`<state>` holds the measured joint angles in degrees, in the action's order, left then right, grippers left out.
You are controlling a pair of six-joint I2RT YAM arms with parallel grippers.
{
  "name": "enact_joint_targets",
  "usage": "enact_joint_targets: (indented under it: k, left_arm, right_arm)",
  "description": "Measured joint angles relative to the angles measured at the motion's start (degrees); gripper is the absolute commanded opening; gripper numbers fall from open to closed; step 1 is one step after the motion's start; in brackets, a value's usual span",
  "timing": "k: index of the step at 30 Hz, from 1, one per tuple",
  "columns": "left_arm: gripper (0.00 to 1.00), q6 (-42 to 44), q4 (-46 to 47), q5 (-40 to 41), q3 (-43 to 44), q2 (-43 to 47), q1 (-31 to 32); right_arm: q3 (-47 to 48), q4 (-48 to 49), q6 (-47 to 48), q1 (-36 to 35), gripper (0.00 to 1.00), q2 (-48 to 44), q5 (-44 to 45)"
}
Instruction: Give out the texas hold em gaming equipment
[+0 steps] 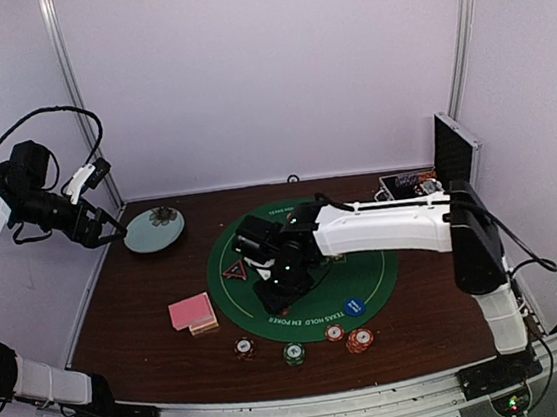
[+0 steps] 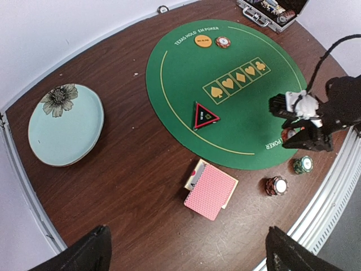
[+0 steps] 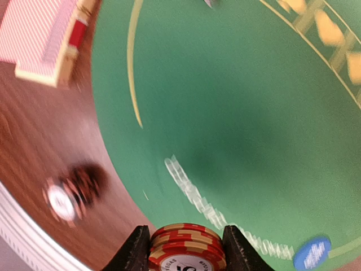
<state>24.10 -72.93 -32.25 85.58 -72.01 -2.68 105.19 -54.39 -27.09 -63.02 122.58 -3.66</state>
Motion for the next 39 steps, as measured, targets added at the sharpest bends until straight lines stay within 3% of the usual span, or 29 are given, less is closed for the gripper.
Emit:
enact_joint_targets:
  k: [6, 10, 22, 31, 39]
  left_arm:
    - [0.98, 0.0, 0.02, -0.24, 0.0, 0.02, 0.0]
    - [0.98, 0.0, 0.0, -0.28, 0.0, 0.13, 0.0]
    - [0.97, 0.02, 0.02, -0.28, 0.0, 0.72, 0.0]
    - [0.98, 0.02, 0.0, -0.26, 0.0, 0.74, 0.0]
    - [0.97, 0.0, 0.02, -0.31, 0.0, 0.74, 0.0]
  right_arm:
    - [21.7, -1.01, 2.4, 0.52, 0.2, 16.26, -0.07]
    - [30.36, -1.6, 3.17, 1.2, 0.2, 22.58, 0.07]
    - [35.63, -0.31, 3.15, 4.46, 0.27, 28.65, 0.28]
    - [37.07, 1.86, 2.69, 4.46, 0.59, 29.7, -1.05]
    - [37.03, 2.27, 3.17, 5.07, 0.63, 29.42, -1.55]
